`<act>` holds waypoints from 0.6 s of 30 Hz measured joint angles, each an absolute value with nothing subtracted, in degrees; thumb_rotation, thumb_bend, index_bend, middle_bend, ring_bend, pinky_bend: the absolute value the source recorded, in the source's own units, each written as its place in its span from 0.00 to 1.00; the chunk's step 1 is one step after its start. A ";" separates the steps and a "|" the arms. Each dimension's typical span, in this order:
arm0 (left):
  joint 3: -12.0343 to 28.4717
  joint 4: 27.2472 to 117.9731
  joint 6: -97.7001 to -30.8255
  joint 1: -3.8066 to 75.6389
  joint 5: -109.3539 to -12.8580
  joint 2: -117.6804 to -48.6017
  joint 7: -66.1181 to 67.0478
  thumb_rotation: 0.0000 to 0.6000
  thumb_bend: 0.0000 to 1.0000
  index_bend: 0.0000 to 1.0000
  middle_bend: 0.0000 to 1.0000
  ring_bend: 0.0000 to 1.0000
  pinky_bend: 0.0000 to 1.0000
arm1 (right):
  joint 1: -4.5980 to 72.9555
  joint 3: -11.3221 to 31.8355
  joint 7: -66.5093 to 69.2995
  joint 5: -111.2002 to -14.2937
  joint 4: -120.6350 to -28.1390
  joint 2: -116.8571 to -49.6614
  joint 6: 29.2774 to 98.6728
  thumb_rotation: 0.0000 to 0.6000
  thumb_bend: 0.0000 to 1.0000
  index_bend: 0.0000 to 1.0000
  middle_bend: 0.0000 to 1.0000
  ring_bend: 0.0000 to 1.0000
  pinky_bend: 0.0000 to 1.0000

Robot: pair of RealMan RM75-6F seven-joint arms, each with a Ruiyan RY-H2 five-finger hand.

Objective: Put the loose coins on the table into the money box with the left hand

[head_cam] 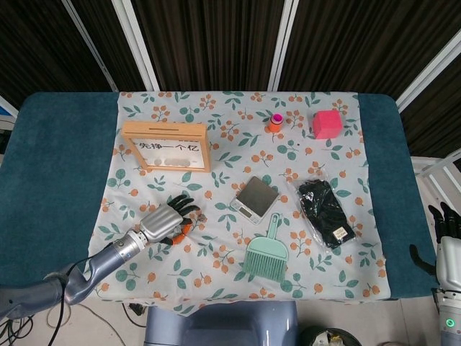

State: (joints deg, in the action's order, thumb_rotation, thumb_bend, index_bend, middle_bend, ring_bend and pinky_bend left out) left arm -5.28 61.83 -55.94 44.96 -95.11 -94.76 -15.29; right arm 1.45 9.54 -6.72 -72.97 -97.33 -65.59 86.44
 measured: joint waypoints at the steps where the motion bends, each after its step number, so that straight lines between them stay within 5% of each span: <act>1: -5.27 62.02 -55.89 44.97 -95.06 -94.68 -15.28 1.00 0.48 0.60 0.14 0.00 0.00 | 1.45 9.54 -6.79 -72.92 -97.35 -65.58 86.42 1.00 0.39 0.12 0.03 0.05 0.00; 18: -4.83 65.06 -56.05 44.99 -94.66 -92.79 -14.65 1.00 0.46 0.55 0.15 0.00 0.00 | 1.60 9.58 -7.59 -72.11 -97.72 -65.48 85.98 1.00 0.39 0.12 0.03 0.05 0.00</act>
State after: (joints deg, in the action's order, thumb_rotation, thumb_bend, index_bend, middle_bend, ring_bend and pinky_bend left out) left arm -4.83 65.06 -56.05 44.99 -94.66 -92.79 -14.65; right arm 1.60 9.58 -7.59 -72.11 -97.72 -65.48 85.98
